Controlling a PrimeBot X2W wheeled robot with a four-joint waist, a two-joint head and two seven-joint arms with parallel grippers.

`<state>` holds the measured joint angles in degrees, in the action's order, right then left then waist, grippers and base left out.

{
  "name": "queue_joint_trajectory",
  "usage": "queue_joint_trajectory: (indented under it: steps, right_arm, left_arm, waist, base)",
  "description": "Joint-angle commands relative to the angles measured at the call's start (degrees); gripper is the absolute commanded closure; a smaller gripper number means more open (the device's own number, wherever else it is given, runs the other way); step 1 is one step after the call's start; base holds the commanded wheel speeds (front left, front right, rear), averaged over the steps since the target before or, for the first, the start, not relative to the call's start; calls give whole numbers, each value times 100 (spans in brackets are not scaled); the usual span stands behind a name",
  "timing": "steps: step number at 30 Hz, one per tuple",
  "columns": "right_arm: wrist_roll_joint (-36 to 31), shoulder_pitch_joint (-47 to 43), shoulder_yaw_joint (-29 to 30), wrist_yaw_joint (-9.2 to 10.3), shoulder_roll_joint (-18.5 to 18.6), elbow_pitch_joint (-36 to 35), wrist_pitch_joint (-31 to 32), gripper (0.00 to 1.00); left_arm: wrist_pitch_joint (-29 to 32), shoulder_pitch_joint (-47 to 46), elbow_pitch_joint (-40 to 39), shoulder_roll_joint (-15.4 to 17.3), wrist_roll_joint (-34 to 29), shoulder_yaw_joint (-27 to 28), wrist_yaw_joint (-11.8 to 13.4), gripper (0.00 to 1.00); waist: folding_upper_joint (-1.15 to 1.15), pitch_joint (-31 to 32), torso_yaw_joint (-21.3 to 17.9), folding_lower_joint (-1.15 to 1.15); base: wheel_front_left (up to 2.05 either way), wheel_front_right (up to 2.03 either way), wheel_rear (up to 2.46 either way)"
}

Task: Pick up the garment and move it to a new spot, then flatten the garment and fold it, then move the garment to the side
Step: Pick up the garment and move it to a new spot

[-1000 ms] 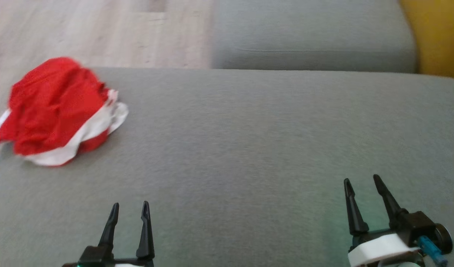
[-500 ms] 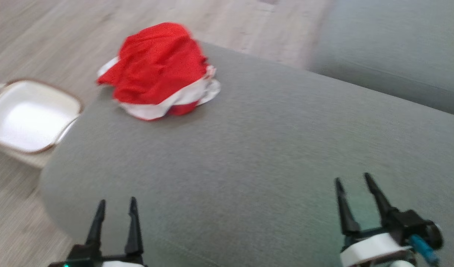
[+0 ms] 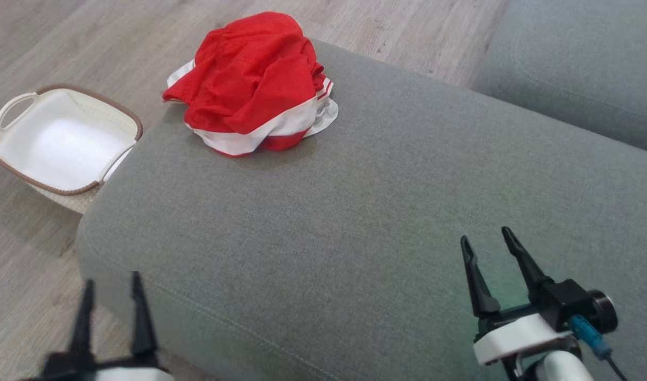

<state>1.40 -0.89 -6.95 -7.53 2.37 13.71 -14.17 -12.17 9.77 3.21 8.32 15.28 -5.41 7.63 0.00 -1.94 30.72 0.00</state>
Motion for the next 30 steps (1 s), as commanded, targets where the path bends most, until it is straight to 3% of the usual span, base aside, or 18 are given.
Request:
queue_joint_trajectory:
  steps: [1, 10, 15, 19, 22, 26, 30]
  right_arm:
    - [-70, 111, -55, 4, 51, -224, -62, 0]
    - [-534, 218, 119, 4, 51, -825, 253, 0]
    - [-782, 464, 102, 4, 51, -1194, 491, 0]
    - [-963, 678, 79, 4, 51, -1432, 654, 0]
    - [-966, 810, 38, 4, 51, -1564, 721, 0]
    - [-993, 946, -121, 4, 51, -1754, 808, 0]
    - [-991, 986, -237, 4, 51, -1914, 932, 0]
  left_arm:
    - [22, -309, -253, 200, 40, 309, 29, 0]
    - [622, -2117, -794, 1265, 4, 721, -264, 0]
    - [970, -3671, -446, 1711, -73, 592, -566, 0]
    - [1336, -4798, 223, 1814, -159, 200, -876, 0]
    - [1727, -5445, 929, 1696, -72, -72, -1085, 0]
    - [2411, -5900, 1888, 1555, 207, -496, -1376, 0]
    - [2958, -6091, 2632, 1535, 530, -762, -1473, 0]
  waist:
    - [0, -38, -10, 0]
    - [0, -683, -433, 0]
    - [0, -1179, -774, 0]
    - [0, -1589, -1051, 0]
    - [0, -1848, -1215, 0]
    - [0, -2121, -1440, 0]
    - [0, -2372, -1617, 0]
  base:
    - [0, 0, 0]
    - [0, 0, 0]
    - [0, 0, 0]
    - [0, 0, 0]
    - [0, 0, 0]
    - [0, 0, 0]
    - [0, 0, 0]
